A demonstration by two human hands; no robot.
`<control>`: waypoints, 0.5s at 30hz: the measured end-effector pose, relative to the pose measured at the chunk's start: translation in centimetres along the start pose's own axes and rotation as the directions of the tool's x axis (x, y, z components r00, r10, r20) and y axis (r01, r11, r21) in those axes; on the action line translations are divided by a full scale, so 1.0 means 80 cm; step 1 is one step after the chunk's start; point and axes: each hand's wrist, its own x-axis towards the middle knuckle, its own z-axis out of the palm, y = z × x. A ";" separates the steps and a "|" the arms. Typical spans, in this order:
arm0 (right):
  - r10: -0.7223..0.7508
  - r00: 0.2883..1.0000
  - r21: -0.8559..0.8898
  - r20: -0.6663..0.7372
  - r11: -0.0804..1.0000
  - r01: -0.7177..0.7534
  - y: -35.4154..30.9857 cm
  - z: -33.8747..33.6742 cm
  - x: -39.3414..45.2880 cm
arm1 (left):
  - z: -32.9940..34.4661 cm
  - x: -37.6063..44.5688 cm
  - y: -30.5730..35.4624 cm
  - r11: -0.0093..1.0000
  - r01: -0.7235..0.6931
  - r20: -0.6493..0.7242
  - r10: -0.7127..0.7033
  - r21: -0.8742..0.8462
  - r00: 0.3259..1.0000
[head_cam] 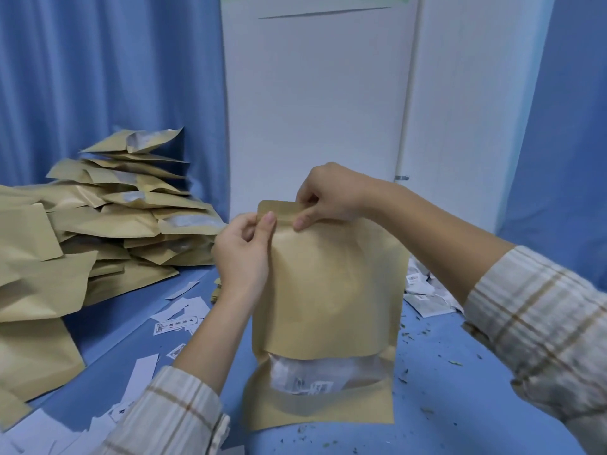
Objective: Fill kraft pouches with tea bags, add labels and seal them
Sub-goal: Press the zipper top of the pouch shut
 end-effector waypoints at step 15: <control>0.028 0.996 0.098 -0.081 0.995 -0.020 0.030 0.004 -0.024 | 0.002 0.009 -0.001 0.980 0.163 0.216 -0.136 -0.111 0.967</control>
